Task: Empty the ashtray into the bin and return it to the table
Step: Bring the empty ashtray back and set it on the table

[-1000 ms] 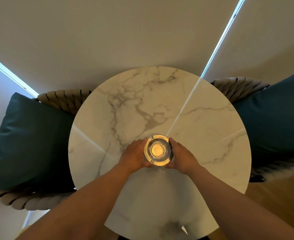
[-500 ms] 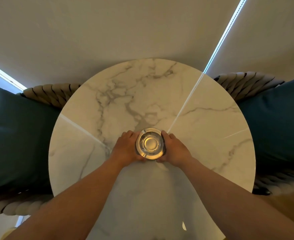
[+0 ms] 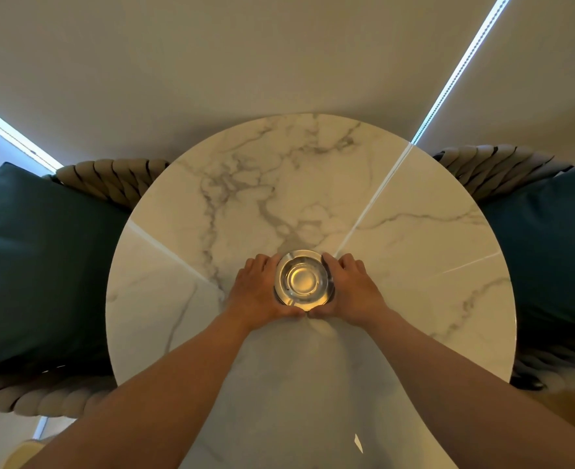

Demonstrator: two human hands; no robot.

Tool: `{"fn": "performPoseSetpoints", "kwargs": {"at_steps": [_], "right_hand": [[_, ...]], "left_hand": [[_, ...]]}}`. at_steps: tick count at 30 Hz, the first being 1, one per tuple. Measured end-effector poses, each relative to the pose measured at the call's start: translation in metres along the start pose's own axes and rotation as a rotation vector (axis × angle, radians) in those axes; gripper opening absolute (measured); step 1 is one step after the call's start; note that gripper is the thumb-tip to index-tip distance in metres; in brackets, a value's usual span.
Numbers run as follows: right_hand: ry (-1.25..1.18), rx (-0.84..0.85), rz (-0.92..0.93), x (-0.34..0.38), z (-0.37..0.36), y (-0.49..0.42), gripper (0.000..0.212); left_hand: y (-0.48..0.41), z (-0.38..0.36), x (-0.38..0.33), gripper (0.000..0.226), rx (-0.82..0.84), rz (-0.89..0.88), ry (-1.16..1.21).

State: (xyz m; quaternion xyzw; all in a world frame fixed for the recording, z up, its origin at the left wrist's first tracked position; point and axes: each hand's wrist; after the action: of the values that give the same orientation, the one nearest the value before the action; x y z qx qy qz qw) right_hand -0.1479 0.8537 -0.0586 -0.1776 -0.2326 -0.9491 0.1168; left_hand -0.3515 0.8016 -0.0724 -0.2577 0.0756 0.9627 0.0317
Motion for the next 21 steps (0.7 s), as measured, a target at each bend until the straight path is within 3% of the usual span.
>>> {"fn": "performPoseSetpoints", "kwargs": {"at_steps": [8,21], "right_hand": [[0.076,0.106,0.044,0.001,0.01,-0.011,0.127],[0.06,0.142,0.069,-0.001,0.011,-0.01,0.126]], "left_hand": [[0.008,-0.009,-0.005,0.108,-0.038,0.06,-0.041],[0.015,-0.02,-0.01,0.109,-0.087,0.082,-0.045]]}}
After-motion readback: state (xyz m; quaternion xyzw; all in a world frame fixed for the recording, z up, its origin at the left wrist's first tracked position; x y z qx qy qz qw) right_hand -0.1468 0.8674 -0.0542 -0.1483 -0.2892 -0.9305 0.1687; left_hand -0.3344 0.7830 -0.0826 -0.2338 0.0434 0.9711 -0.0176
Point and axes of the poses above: each hand's wrist, its own y-axis away from the middle knuckle, its own z-axis out of the back of the hand, x = y × z, and after that the axes turned 8 degrees about -z, right-handed
